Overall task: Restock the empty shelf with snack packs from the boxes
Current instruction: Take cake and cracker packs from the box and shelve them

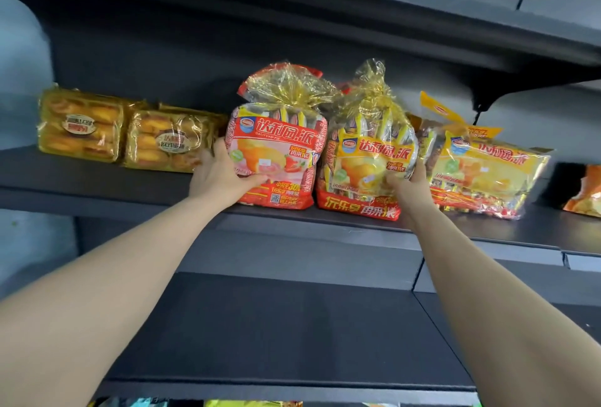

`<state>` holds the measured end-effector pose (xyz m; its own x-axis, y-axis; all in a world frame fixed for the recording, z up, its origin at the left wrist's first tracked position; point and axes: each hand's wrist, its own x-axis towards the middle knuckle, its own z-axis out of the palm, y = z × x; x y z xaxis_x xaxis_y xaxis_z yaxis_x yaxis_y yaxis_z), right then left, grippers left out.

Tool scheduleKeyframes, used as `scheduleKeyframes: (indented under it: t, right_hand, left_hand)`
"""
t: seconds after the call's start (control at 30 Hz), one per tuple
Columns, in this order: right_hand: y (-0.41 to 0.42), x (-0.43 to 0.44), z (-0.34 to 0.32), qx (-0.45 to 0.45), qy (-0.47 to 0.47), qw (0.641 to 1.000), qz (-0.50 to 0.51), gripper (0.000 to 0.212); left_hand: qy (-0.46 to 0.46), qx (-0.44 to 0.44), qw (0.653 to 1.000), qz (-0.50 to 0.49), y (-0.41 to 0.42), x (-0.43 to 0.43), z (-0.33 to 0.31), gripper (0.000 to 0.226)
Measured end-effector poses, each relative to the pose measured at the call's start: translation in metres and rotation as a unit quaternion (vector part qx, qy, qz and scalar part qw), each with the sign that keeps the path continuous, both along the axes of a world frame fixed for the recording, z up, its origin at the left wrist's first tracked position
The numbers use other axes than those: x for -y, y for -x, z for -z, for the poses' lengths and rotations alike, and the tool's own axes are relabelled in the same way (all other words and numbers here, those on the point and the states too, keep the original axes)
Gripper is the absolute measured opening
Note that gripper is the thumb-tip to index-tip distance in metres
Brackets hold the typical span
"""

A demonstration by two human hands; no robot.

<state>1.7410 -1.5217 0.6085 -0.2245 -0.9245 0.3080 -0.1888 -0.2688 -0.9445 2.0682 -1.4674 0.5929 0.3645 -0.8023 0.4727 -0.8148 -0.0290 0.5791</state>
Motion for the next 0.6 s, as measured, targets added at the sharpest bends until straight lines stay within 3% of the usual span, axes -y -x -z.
scheduleKeyframes:
  t: [0.17, 0.27, 0.47, 0.6]
  right_hand:
    - [0.001, 0.0, 0.008, -0.047, 0.001, 0.999, 0.023, 0.057]
    - [0.002, -0.01, 0.014, -0.129, -0.014, 0.989, 0.064, 0.064]
    - [-0.002, -0.051, 0.033, -0.297, 0.025, 0.944, 0.143, 0.058]
    - [-0.005, -0.096, 0.046, -0.369, 0.082, 0.916, 0.139, 0.056]
  left_hand:
    - [0.006, -0.03, 1.0, 0.005, 0.011, -0.002, 0.005, 0.104]
    - [0.014, -0.059, 0.998, 0.014, 0.015, -0.008, 0.009, 0.101]
    - [0.043, -0.048, 0.998, 0.02, 0.025, -0.036, 0.02, 0.085]
    - [0.07, -0.028, 0.996, 0.049, 0.038, -0.074, 0.034, 0.076]
